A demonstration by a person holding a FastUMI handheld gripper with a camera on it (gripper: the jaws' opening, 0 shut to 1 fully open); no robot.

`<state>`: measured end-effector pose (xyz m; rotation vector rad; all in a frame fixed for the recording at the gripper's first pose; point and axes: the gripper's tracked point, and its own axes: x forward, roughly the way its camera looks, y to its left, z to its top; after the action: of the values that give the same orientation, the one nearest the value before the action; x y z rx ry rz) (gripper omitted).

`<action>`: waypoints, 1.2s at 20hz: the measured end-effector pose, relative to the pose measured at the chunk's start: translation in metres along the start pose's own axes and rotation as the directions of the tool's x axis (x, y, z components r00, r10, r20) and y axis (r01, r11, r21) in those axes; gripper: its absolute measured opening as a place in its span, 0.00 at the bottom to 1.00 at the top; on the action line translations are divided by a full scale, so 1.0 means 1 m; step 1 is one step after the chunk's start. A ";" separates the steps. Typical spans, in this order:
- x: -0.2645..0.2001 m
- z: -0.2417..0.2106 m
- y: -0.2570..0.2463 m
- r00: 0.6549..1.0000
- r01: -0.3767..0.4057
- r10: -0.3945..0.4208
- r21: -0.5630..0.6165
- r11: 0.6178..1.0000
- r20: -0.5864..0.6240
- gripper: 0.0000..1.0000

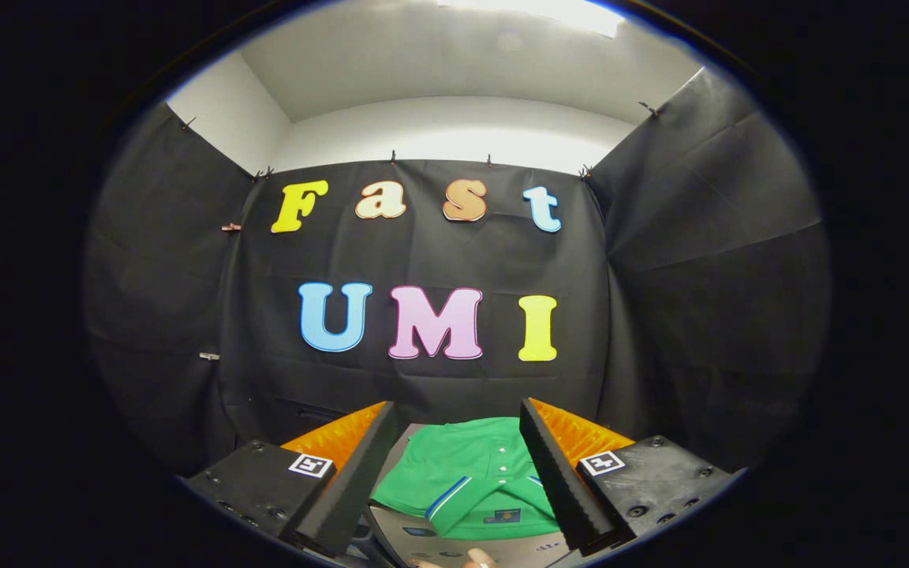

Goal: Put the clothes into the washing machine and then close the washing machine lid.

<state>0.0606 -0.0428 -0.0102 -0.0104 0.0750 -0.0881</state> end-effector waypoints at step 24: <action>0.171 -0.109 -0.070 0.888 0.171 -0.156 -0.005 0.985 -0.433 0.98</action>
<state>0.2165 -0.1289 -0.1310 0.0364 0.5195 -0.2609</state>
